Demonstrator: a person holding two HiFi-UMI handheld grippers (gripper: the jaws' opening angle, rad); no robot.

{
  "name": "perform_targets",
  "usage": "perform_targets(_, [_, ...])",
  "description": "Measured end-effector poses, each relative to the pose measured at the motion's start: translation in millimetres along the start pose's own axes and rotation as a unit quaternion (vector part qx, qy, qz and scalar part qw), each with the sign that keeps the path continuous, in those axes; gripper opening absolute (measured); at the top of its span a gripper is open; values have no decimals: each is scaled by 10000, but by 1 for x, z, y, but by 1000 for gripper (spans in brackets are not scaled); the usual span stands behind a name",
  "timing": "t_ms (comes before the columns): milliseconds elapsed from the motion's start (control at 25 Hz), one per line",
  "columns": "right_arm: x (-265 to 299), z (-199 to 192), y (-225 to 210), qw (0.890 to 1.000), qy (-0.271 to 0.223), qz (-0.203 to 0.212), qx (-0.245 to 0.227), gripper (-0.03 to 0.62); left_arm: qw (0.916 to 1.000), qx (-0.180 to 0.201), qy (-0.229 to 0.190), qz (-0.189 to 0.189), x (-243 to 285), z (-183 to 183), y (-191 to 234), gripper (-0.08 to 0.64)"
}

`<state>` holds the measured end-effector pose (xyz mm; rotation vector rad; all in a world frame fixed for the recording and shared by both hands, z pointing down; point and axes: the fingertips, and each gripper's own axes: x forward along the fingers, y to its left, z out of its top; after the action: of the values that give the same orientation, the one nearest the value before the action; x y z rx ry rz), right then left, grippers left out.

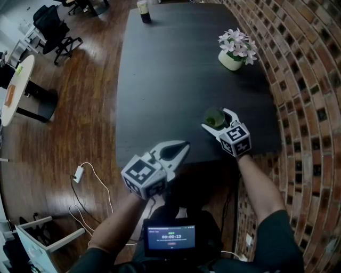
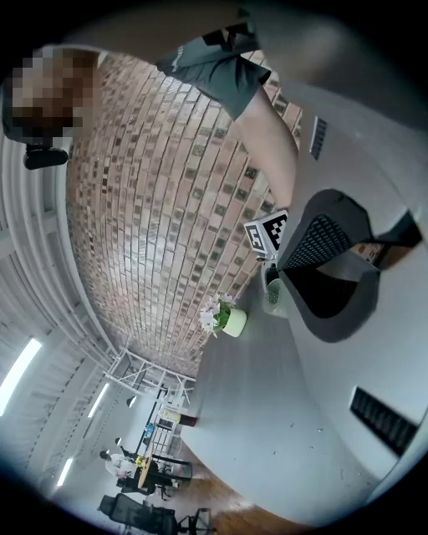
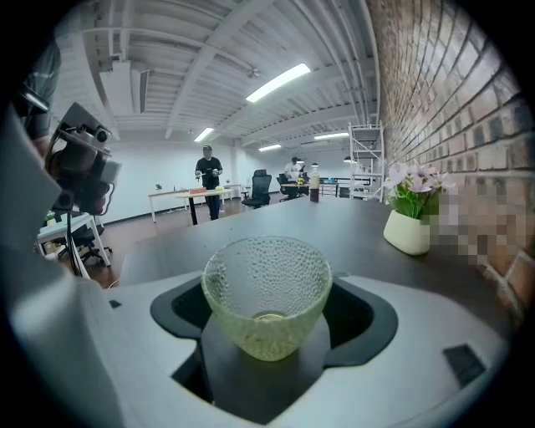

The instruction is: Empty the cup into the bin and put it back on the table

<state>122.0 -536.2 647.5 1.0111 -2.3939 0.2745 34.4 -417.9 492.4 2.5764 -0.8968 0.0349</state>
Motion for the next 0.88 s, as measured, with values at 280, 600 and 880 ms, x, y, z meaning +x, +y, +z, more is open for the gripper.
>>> perform_targets(280, [-7, 4, 5, 9999, -117, 118, 15, 393, 9996, 140, -196, -130, -1, 9, -9, -6])
perform_targets(600, [-51, 41, 35, 9970, -600, 493, 62, 391, 9954, 610, -710, -211, -21, 57, -39, -6])
perform_targets(880, [-108, 79, 64, 9938, -868, 500, -478, 390, 9938, 761, -803, -141, -40, 70, -67, -6])
